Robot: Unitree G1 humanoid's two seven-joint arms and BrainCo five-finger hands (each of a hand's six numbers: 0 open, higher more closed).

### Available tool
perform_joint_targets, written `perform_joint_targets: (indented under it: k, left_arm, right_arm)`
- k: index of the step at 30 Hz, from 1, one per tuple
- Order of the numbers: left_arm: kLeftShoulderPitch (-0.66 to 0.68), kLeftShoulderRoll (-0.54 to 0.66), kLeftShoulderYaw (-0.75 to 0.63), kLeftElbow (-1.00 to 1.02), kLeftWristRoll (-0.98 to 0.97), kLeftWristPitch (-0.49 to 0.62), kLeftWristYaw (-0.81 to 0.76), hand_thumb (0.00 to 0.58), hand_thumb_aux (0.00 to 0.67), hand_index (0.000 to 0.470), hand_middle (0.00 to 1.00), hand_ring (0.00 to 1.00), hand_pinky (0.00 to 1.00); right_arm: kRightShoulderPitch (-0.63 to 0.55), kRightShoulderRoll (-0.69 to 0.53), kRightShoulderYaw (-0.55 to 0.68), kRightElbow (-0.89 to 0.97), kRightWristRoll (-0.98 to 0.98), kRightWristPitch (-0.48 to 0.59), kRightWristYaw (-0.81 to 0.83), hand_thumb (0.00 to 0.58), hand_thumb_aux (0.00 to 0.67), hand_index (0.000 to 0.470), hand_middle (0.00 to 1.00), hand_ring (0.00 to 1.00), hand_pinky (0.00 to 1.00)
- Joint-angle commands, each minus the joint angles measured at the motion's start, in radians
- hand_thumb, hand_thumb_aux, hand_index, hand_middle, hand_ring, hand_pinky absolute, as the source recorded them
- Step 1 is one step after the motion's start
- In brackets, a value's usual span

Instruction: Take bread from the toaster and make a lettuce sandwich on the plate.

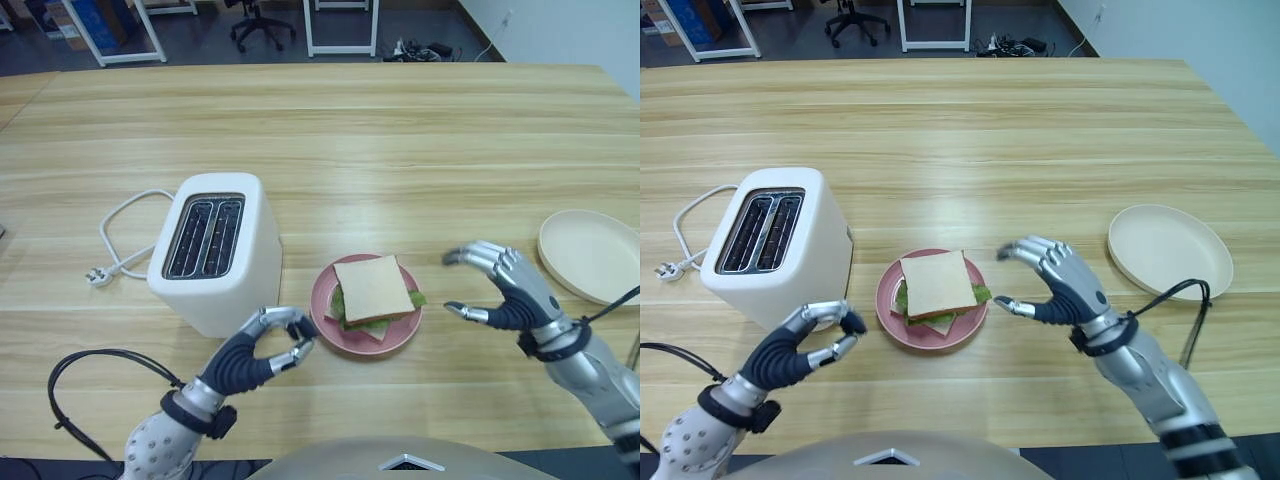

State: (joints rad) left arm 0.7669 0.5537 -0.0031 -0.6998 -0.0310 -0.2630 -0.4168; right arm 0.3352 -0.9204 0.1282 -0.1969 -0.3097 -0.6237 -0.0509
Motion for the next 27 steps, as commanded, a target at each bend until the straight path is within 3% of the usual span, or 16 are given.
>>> perform_joint_targets:
  k: [1,6,12,22,27]
  left_arm:
    - [0.058,0.083,-0.014,-0.013,0.076,0.072,-0.096,0.580,0.670,0.470,1.00,1.00,1.00]
    - [-0.040,0.044,-0.127,0.076,0.182,0.153,-0.092,0.580,0.670,0.470,1.00,1.00,1.00]
    - [-0.189,0.001,-0.256,0.239,0.397,0.292,-0.063,0.580,0.670,0.470,1.00,1.00,1.00]
    - [-0.370,-0.057,-0.367,0.425,0.585,0.419,-0.027,0.580,0.670,0.470,1.00,1.00,1.00]
    - [-0.503,-0.135,-0.409,0.556,0.608,0.426,0.016,0.580,0.670,0.470,1.00,1.00,1.00]
  right_arm:
    - [0.183,-0.163,-0.037,-0.172,0.211,0.073,0.285,0.580,0.670,0.470,1.00,1.00,1.00]
    - [0.126,-0.088,0.038,-0.242,0.170,0.166,0.426,0.580,0.670,0.470,1.00,1.00,1.00]
    - [0.024,0.063,0.182,-0.133,-0.096,0.189,0.460,0.580,0.670,0.470,1.00,1.00,1.00]
    - [-0.118,0.217,0.277,0.058,-0.413,0.175,0.347,0.580,0.670,0.470,1.00,1.00,1.00]
    - [-0.302,0.322,0.317,0.247,-0.542,0.180,0.193,0.580,0.670,0.470,1.00,1.00,1.00]
